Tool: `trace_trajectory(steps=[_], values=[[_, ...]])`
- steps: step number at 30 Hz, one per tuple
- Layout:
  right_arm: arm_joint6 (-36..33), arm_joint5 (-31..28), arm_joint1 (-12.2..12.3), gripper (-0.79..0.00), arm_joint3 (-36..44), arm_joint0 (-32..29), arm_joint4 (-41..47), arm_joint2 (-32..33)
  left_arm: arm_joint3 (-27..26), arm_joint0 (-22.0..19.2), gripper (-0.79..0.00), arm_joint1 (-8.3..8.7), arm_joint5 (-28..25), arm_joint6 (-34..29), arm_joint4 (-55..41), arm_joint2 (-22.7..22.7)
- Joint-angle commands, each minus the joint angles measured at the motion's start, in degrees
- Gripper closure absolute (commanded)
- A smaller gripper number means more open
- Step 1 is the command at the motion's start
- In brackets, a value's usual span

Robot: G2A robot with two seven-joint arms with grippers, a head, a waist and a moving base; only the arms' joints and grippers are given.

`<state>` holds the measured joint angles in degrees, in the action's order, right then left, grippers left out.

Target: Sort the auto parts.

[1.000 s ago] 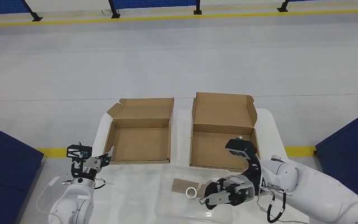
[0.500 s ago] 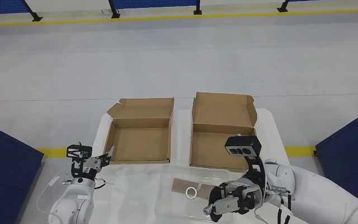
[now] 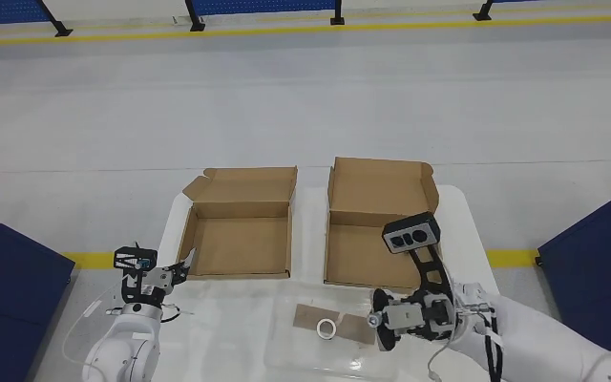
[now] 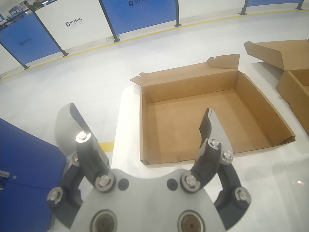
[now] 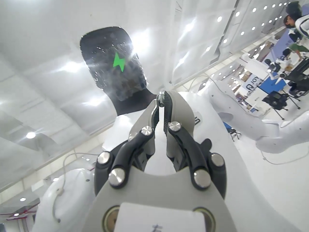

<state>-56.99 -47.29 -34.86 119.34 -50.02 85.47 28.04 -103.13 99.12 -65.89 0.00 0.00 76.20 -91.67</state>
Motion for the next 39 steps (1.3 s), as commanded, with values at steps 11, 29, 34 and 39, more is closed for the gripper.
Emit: trace_trajectory(steps=[11,29,34,39], values=[[-12.20,12.20,-4.78,0.000,-3.59,-7.20,12.62,9.35,0.00,0.00,-0.785,0.00,0.00,0.00,0.00,0.00],[-18.29,19.30,-7.50,0.000,-2.28,-11.57,22.62,13.97,0.00,0.00,-0.785,0.00,0.00,0.00,0.00,0.00],[-20.39,22.37,-8.71,0.000,-2.46,-13.10,24.10,15.90,0.00,0.00,-0.785,0.00,0.00,0.00,0.00,0.00],[-19.83,23.95,-9.73,0.000,-2.24,-14.37,22.66,17.79,0.00,0.00,-0.785,0.00,0.00,0.00,0.00,0.00]])
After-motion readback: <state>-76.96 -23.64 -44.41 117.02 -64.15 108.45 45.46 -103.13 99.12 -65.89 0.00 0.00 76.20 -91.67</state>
